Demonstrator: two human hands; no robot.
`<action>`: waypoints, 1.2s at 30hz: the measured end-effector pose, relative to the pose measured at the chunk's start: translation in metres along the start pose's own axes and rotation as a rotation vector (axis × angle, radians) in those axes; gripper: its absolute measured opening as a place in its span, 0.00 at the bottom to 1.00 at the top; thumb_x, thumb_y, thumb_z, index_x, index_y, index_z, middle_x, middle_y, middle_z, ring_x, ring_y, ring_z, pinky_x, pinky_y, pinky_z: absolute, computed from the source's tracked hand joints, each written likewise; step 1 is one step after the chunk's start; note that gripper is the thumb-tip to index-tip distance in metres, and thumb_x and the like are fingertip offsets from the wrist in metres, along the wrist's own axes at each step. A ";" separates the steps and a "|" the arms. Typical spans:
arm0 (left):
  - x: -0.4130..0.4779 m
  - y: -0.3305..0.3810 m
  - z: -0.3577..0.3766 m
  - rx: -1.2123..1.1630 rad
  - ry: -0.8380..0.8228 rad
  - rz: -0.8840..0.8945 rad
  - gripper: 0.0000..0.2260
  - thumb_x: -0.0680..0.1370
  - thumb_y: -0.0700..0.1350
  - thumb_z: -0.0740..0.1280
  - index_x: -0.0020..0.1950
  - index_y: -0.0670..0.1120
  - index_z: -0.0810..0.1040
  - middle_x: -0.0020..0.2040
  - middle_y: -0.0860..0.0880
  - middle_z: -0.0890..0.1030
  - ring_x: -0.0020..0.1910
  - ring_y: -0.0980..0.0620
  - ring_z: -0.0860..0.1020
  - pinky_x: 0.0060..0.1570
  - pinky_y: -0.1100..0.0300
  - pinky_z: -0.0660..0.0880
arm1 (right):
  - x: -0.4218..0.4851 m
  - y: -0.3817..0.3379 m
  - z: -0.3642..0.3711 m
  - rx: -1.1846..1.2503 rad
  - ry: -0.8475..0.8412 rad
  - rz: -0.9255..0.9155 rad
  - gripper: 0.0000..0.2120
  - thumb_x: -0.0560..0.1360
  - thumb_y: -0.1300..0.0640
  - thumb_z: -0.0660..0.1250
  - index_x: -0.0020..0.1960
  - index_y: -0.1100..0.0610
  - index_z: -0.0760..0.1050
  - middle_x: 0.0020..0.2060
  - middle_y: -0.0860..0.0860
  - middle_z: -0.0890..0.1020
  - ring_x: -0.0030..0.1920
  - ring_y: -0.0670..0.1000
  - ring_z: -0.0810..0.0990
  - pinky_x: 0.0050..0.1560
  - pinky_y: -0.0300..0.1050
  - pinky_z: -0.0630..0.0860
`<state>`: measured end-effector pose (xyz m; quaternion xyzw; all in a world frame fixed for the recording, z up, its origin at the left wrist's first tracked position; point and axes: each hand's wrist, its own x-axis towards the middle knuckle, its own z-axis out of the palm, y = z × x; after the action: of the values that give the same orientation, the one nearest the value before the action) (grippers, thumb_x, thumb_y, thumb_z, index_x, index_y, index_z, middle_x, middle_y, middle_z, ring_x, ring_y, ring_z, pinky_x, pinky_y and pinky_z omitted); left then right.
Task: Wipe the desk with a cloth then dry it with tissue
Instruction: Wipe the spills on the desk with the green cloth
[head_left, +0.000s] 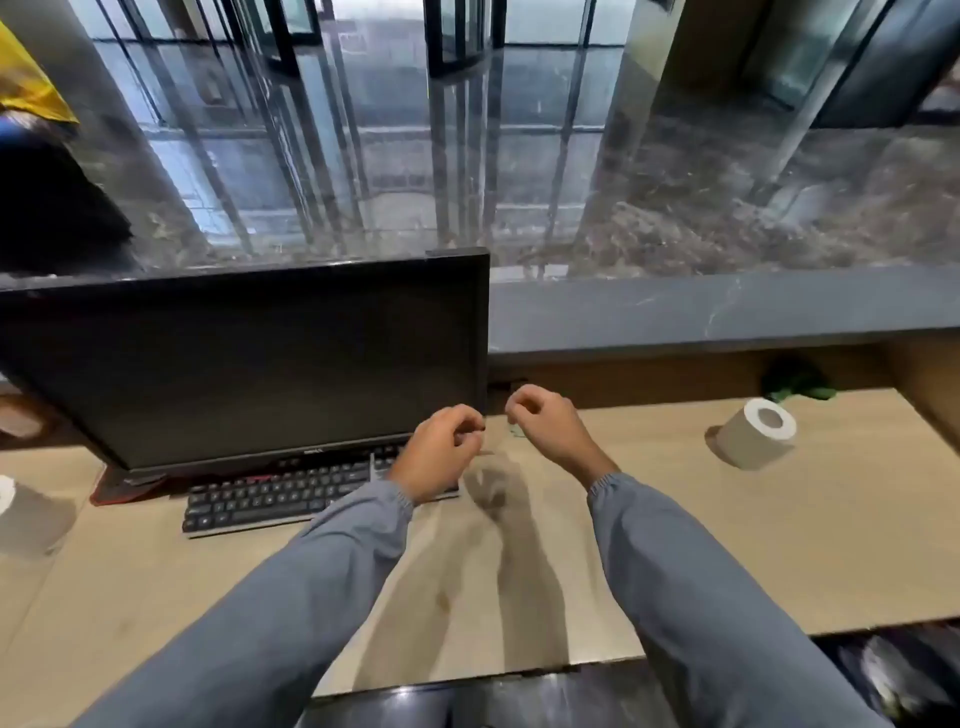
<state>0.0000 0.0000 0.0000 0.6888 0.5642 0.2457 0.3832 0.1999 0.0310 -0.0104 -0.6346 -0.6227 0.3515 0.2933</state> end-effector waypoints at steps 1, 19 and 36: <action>-0.002 -0.007 0.008 0.022 -0.005 -0.013 0.07 0.83 0.45 0.67 0.59 0.51 0.81 0.55 0.54 0.79 0.50 0.59 0.79 0.52 0.61 0.77 | 0.002 0.011 0.005 -0.093 -0.030 0.012 0.06 0.80 0.54 0.66 0.50 0.51 0.82 0.47 0.47 0.84 0.48 0.47 0.81 0.49 0.45 0.76; -0.040 -0.088 0.067 0.092 -0.050 -0.095 0.09 0.84 0.50 0.64 0.63 0.55 0.78 0.62 0.58 0.75 0.58 0.59 0.77 0.60 0.56 0.74 | 0.110 0.127 0.063 -0.719 -0.260 0.216 0.32 0.85 0.37 0.42 0.81 0.53 0.61 0.80 0.60 0.63 0.80 0.63 0.58 0.80 0.63 0.46; -0.134 -0.124 0.107 0.274 0.024 0.210 0.13 0.85 0.56 0.58 0.68 0.58 0.74 0.65 0.63 0.71 0.63 0.61 0.70 0.63 0.63 0.67 | 0.081 0.165 0.090 -0.814 -0.247 0.125 0.29 0.86 0.41 0.43 0.84 0.44 0.39 0.84 0.50 0.39 0.82 0.54 0.35 0.79 0.59 0.37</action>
<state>-0.0231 -0.1474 -0.1504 0.7867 0.5219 0.2133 0.2513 0.2220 0.0976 -0.2031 -0.6881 -0.7015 0.1676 -0.0794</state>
